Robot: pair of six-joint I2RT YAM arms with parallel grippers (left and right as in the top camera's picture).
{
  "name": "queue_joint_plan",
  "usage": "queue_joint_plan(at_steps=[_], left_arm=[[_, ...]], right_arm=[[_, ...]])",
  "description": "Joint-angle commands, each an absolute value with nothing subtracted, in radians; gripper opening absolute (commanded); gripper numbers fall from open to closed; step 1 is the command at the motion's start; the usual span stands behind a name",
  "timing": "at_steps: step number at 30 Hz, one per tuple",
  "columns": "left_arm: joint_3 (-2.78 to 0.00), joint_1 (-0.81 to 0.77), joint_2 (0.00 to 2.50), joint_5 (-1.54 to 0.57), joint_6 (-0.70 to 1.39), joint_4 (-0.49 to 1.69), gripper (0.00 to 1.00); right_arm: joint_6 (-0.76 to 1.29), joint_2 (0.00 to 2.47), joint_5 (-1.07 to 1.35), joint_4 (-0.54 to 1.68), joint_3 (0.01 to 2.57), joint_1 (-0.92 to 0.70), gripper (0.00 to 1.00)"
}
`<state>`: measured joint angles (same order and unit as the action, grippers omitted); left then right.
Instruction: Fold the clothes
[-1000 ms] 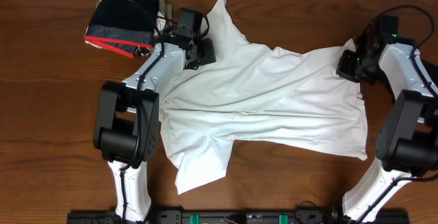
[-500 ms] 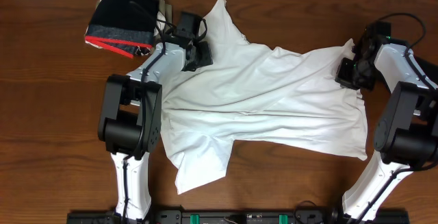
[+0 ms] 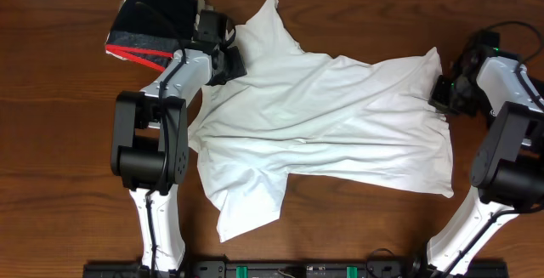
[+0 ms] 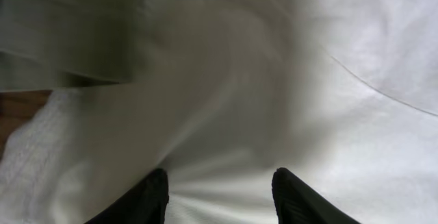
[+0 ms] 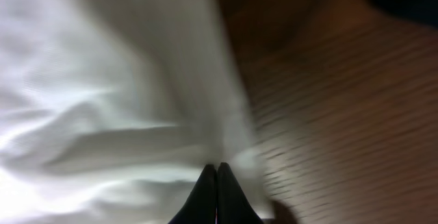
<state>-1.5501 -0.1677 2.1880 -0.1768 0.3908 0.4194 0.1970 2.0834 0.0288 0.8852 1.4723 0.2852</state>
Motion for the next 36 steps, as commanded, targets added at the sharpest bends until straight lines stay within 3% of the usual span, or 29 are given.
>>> queue_joint_plan(at_steps=[1,3,6,8,19,23,27,36], left_arm=[[-1.555,-0.146,2.224,-0.106,0.366,0.453,0.43],[-1.555,-0.143,2.224,-0.061,0.366,0.471,0.33],[-1.555,-0.143,2.224,-0.055,0.331,0.484,0.11],[-1.555,-0.143,2.224,-0.047,0.314,0.489,0.06],[-1.556,-0.142,2.223,0.076,0.31,0.524,0.06],[-1.556,-0.142,2.222,0.084,0.307,0.531,0.06],[-1.556,-0.142,2.222,0.084,0.308,0.527,0.06],[-1.556,-0.142,2.222,0.083,0.311,0.542,0.06]], right_arm=[[0.185,2.125,0.018,0.881,1.47,0.311,0.02],[0.185,2.143,0.027,0.878,1.47,0.317,0.01],[0.185,2.154,0.034,0.869,1.47,0.316,0.01],[0.185,2.154,0.025,0.861,1.47,0.314,0.01],[0.287,2.152,-0.183,0.935,1.531,0.317,0.01],[0.27,2.139,-0.085,1.034,1.657,0.31,0.01],[0.077,2.12,0.223,1.056,1.716,0.273,0.01],[0.082,2.138,0.213,0.93,1.539,0.151,0.01]])
